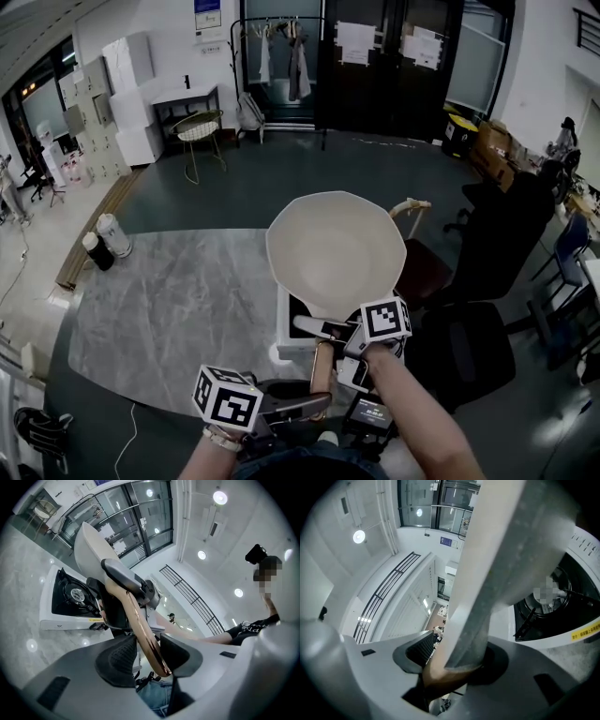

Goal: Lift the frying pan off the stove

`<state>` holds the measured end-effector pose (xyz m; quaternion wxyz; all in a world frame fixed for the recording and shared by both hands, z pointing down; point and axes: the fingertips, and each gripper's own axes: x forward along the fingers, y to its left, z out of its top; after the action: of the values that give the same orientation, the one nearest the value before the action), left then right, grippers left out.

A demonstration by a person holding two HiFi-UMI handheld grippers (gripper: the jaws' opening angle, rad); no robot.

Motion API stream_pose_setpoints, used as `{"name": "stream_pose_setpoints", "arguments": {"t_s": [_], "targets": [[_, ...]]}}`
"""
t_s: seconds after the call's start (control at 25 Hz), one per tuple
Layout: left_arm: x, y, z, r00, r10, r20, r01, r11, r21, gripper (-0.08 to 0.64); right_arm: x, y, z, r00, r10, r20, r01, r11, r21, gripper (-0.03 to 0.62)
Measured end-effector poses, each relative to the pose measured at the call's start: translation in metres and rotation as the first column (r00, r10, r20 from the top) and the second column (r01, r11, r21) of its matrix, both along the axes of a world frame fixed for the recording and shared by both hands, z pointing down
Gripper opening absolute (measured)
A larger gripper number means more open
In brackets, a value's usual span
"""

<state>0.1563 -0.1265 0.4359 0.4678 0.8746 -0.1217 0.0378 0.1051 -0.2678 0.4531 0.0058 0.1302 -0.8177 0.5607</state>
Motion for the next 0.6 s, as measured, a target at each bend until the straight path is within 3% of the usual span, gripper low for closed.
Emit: {"name": "stream_pose_setpoints", "arguments": {"t_s": [0.6], "targets": [[-0.008, 0.004, -0.013, 0.995, 0.094, -0.031, -0.091, 0.993, 0.07, 0.166, 0.0, 0.003, -0.032, 0.994, 0.105, -0.027, -0.104, 0.993, 0.065, 0.233]]}}
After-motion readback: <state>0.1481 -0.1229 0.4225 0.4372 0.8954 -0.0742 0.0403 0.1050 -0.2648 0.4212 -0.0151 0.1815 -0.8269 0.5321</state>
